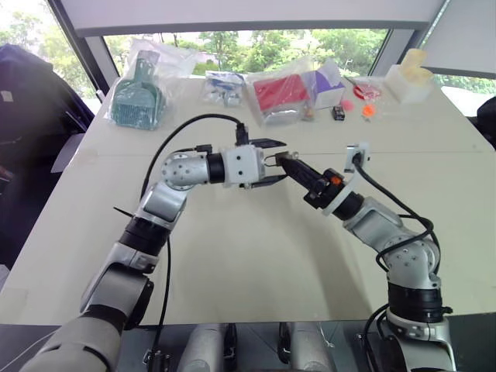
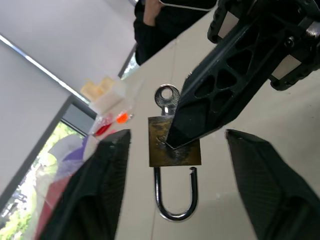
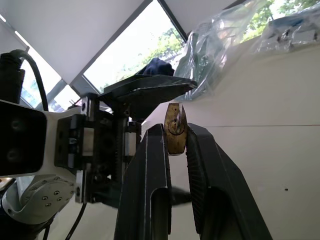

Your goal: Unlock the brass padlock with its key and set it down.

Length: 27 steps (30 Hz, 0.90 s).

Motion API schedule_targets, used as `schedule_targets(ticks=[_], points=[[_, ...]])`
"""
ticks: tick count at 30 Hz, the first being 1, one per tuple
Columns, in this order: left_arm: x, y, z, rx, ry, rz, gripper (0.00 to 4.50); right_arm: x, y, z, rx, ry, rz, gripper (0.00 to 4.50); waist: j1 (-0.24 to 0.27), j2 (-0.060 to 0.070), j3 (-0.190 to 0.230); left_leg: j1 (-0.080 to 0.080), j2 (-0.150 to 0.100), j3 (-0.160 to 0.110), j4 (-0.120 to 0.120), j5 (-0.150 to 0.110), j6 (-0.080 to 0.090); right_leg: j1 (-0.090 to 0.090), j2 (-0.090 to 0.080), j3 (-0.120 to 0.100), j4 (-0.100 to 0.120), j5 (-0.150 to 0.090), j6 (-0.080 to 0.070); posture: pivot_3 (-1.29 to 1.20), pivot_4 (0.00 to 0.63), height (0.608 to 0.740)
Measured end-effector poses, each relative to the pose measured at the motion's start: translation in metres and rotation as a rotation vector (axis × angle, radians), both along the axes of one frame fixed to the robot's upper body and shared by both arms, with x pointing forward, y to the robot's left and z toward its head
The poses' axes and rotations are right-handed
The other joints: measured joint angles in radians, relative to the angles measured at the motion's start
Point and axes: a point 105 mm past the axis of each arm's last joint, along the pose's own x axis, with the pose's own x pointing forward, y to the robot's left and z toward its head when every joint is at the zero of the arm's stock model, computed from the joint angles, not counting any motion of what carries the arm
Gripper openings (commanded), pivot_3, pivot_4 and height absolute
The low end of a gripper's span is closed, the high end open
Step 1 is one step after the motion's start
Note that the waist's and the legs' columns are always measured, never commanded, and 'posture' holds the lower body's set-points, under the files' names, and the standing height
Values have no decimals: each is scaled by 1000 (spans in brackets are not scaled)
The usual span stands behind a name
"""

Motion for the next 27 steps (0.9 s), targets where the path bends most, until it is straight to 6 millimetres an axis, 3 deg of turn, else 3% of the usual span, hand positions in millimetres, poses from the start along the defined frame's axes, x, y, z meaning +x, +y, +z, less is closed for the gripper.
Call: schedule_targets(ticks=[4,9,16,27], points=[[7,18,-7,-22,161,53,3290,2,-3,-1,-12,-4,-25,0,2,0,0,0,0,0,0,0,0,0,0,0,0,0,0,0,150,735],[16,31,2,-141,305,109,3290,3,-4,-3,-21,2,-40,0,2,0,0,0,0,0,0,0,-1,0,0,0,0,0,0,0,150,735],[19,22,9,-193,330,99,3290,3,-3,-4,-18,3,-40,0,1,0,0,0,0,0,0,0,-1,1,1,0,0,0,0,0,150,735],[29,16,1,-176,290,110,3290,-8,5,1,-19,-17,-4,0,3,0,0,0,0,0,0,0,-1,1,0,0,0,0,0,0,150,735]])
